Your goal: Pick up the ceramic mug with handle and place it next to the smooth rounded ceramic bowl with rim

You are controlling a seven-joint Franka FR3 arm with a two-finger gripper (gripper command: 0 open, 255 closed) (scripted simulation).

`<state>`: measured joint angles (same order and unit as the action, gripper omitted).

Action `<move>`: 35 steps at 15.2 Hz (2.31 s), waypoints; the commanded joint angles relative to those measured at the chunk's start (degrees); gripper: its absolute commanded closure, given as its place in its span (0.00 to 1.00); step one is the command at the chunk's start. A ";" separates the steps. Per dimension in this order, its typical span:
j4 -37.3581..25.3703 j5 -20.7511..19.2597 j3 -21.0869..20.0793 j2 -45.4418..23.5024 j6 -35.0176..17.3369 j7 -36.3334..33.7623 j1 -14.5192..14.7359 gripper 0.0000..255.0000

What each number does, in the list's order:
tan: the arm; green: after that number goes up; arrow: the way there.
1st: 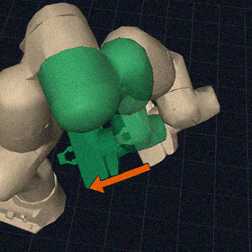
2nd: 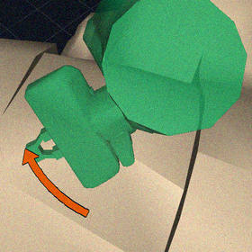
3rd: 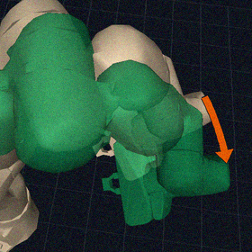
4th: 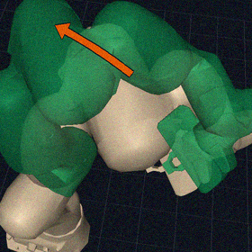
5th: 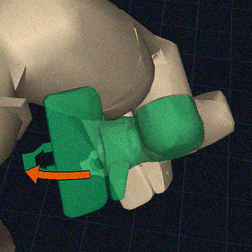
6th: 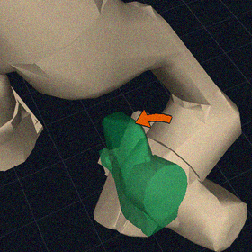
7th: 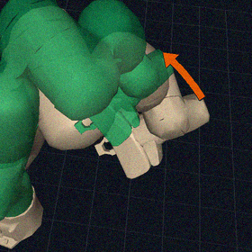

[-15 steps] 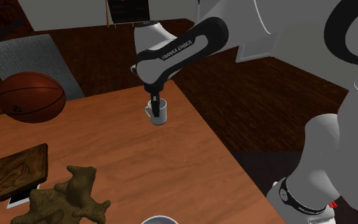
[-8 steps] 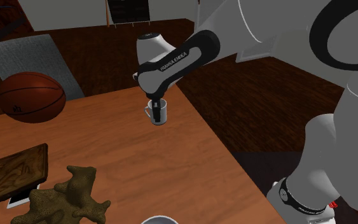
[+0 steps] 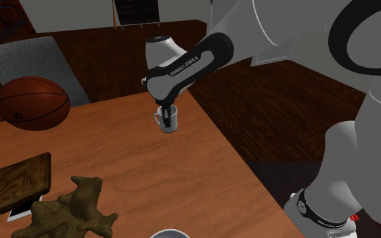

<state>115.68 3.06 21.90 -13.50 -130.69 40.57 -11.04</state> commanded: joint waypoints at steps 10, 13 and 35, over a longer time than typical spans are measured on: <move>-0.57 -0.42 0.13 0.84 1.35 -0.23 0.12 1.00; -1.53 -1.00 0.29 2.03 3.41 -0.55 0.28 1.00; -12.10 -3.51 0.72 7.66 19.21 -1.74 0.86 1.00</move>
<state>104.04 -0.32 22.60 -6.16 -112.23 38.86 -10.19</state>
